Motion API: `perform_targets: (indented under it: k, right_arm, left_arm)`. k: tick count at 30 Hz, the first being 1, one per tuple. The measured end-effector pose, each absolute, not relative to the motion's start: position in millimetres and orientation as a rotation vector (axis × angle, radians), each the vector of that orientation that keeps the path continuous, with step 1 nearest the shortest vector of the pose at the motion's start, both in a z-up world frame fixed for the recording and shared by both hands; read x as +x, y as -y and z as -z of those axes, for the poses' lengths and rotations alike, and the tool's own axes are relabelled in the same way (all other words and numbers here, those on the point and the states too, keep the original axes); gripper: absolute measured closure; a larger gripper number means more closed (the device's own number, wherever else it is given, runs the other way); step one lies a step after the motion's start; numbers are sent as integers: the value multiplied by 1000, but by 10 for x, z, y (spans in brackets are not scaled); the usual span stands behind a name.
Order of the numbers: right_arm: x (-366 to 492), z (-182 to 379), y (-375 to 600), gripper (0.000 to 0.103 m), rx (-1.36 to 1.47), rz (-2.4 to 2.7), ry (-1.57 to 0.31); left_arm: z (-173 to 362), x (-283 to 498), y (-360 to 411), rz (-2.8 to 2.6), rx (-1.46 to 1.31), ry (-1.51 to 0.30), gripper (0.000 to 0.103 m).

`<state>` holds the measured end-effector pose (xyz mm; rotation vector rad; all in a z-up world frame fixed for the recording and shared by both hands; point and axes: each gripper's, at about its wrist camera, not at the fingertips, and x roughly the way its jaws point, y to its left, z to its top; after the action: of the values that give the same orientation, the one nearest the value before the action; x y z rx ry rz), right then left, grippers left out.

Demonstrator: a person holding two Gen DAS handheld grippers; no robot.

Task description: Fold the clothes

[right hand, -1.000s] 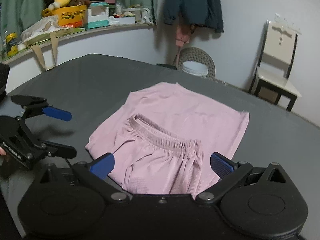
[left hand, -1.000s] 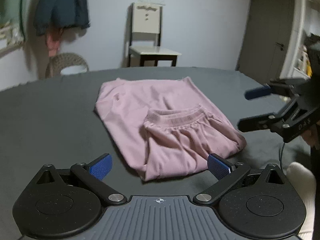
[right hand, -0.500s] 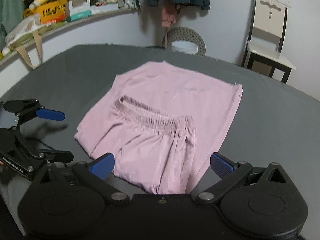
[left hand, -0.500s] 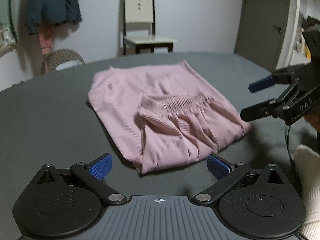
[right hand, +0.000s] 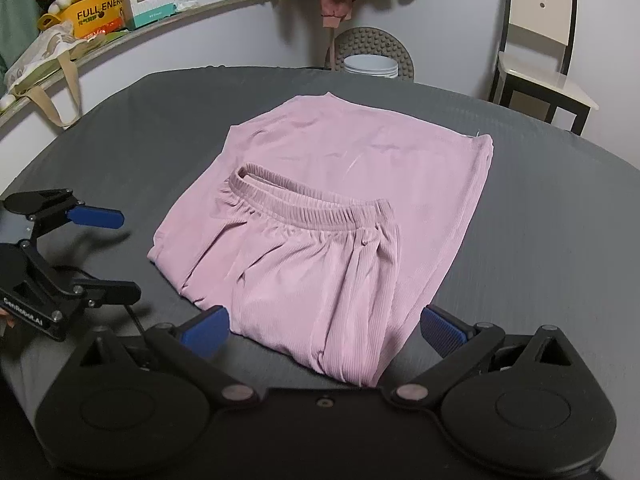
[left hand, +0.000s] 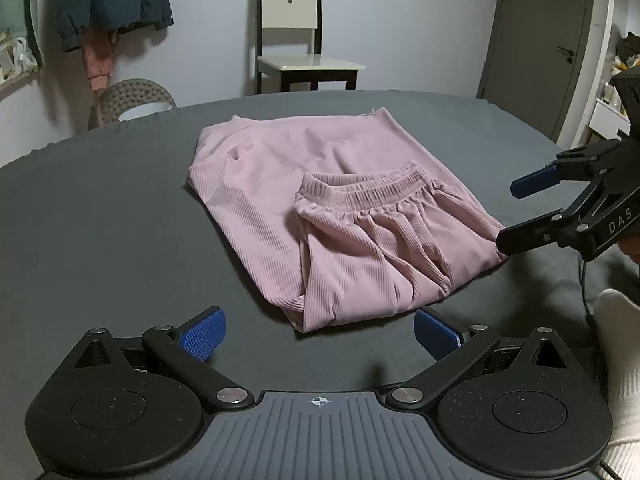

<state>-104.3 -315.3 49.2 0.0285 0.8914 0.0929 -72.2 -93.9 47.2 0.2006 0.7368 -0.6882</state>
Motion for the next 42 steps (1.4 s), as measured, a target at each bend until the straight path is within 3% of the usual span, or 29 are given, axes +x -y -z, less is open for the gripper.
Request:
perform_targets:
  k: [23,30,42]
  right_arm:
    - [-1042,-440,3083,0,7,-111,-929]
    - [-1025,-425,3120,1,27,-98,-953]
    - [-1033,-397,3186,14,80,-134,-1009]
  left_arm:
    - [-460,-763,997,708,251,-727,1]
    - [-507,-848,922,715,379,-683,1]
    - [-519,-928,829,773,477,-659,2]
